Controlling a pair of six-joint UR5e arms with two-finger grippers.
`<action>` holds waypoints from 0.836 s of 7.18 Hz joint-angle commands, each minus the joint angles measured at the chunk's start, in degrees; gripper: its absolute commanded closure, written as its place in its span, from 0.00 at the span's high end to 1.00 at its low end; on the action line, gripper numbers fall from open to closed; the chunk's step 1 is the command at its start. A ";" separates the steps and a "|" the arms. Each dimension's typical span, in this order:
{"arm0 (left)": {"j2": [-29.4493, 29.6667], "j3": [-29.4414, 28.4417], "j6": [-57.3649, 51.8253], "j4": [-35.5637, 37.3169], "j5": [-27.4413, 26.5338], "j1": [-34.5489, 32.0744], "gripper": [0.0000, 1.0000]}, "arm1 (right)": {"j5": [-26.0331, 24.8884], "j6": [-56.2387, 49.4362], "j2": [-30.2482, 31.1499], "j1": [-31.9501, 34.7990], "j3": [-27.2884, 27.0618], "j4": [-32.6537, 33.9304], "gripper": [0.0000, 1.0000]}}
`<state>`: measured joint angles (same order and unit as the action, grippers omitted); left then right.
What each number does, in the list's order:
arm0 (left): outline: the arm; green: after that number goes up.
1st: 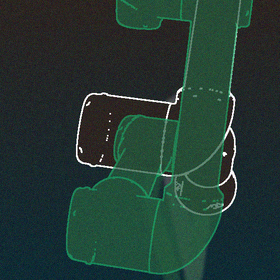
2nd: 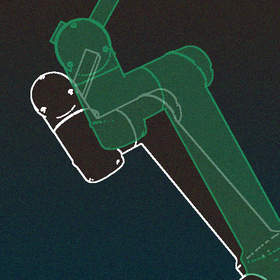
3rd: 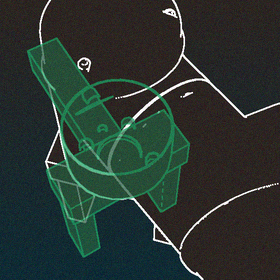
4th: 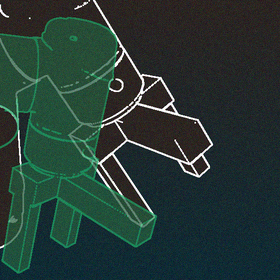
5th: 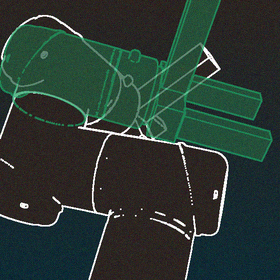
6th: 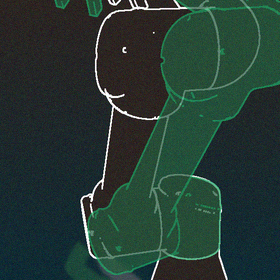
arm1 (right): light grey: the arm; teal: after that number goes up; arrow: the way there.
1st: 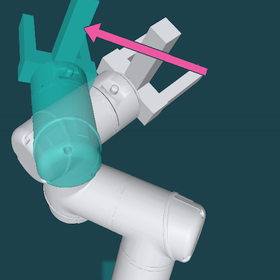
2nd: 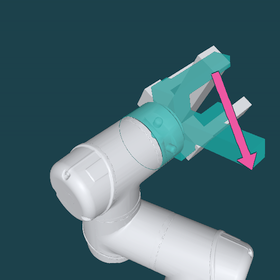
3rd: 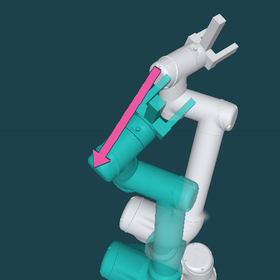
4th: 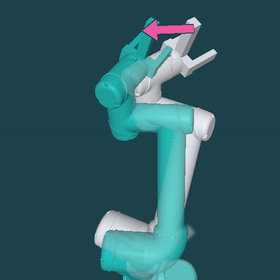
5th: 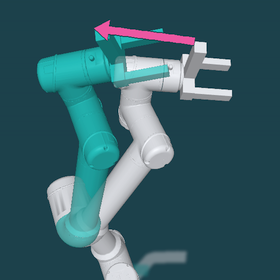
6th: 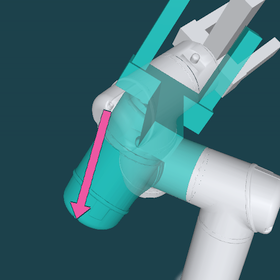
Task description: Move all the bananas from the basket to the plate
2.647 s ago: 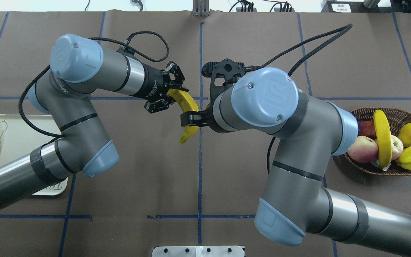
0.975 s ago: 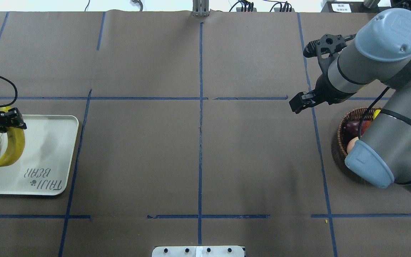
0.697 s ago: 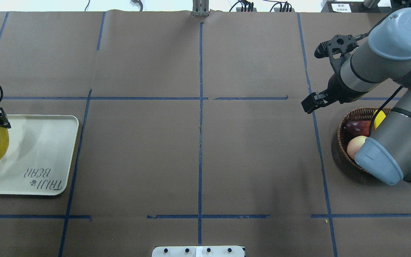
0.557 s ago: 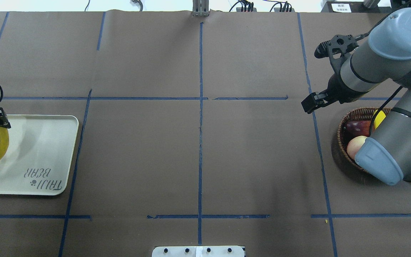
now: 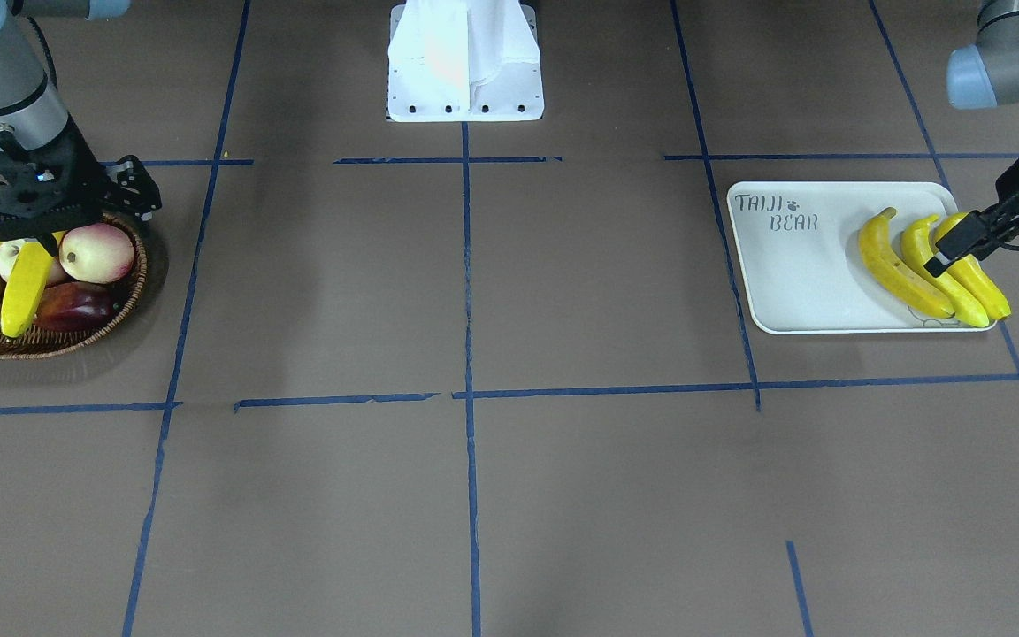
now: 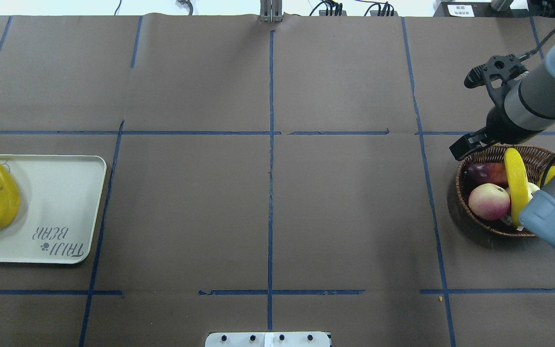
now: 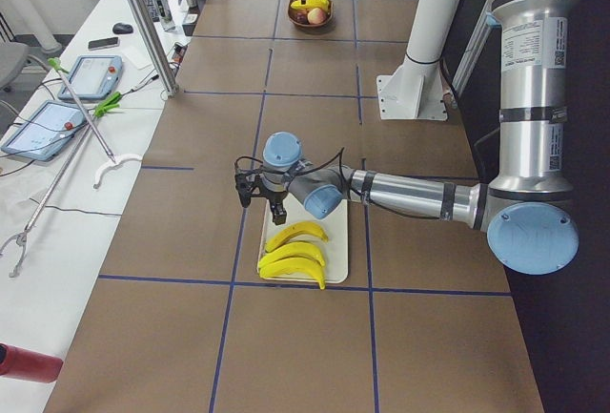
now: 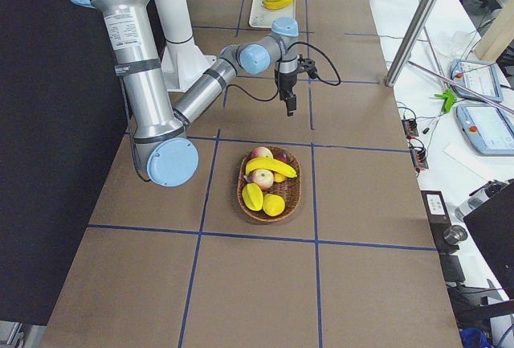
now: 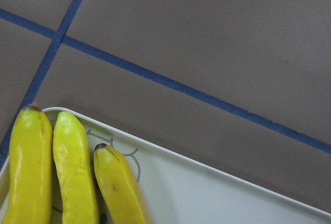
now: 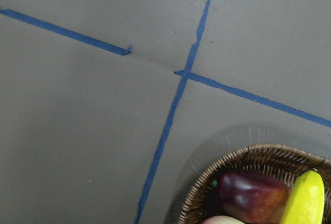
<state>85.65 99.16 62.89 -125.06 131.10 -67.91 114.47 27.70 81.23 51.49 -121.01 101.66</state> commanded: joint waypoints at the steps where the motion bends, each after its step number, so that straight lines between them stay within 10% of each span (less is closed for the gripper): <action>1: 0.57 0.77 0.13 -0.01 0.91 -0.47 0.99 | -0.30 1.29 11.26 0.54 -1.24 -8.26 0.98; 6: 0.48 0.95 0.13 -0.36 1.00 -0.38 0.99 | -7.76 20.09 11.24 -3.04 6.49 -11.13 0.83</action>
<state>86.13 100.05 63.03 -125.32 132.02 -68.26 107.92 43.68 93.33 50.62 -115.88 90.72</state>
